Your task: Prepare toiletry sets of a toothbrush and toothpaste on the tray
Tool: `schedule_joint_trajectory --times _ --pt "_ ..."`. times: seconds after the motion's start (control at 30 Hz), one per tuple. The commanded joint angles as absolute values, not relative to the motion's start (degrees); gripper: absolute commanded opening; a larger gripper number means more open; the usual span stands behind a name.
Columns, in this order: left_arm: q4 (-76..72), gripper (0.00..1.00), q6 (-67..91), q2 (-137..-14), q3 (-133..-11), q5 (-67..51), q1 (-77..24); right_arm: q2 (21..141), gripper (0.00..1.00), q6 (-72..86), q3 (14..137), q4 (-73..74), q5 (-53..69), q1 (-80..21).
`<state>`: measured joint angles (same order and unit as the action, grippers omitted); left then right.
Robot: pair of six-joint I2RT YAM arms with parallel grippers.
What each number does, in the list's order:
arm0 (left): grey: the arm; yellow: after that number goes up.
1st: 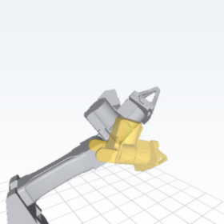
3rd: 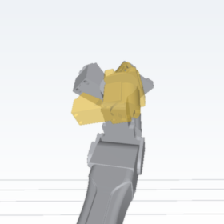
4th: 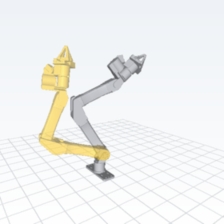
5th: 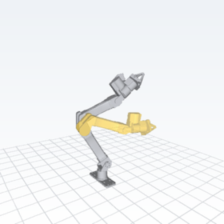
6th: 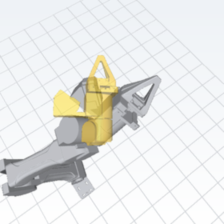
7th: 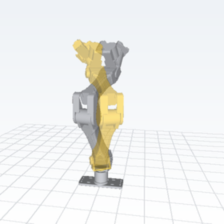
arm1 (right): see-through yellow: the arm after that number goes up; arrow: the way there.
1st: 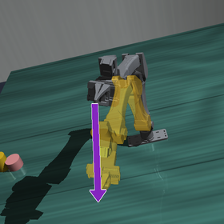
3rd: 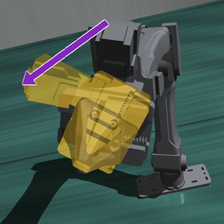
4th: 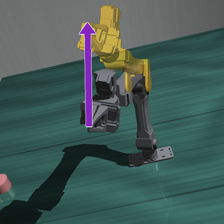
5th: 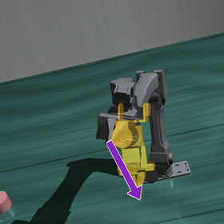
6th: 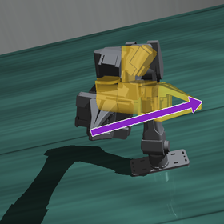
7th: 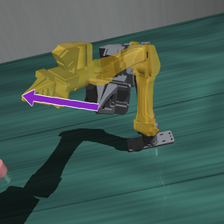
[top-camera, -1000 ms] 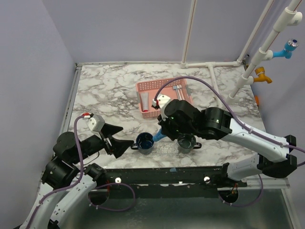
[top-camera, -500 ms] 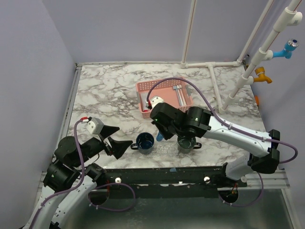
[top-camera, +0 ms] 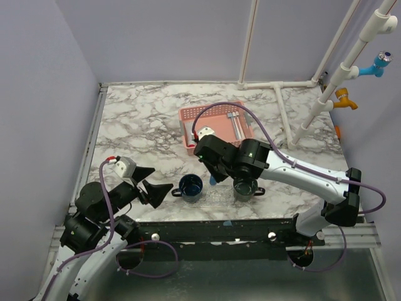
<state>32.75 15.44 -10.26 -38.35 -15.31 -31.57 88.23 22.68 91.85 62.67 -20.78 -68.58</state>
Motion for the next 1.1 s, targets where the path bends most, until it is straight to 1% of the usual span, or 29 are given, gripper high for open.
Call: schedule_joint_trajectory --times 0.0,1.07 --pt "32.08 0.99 15.82 -8.78 -37.71 -13.45 -31.55 88.68 0.0 23.73 90.76 62.94 -22.03 -68.15" --pt "31.77 0.99 15.65 -8.5 -37.27 -13.07 -31.55 90.3 0.0 22.95 78.72 49.0 -15.3 -63.68"
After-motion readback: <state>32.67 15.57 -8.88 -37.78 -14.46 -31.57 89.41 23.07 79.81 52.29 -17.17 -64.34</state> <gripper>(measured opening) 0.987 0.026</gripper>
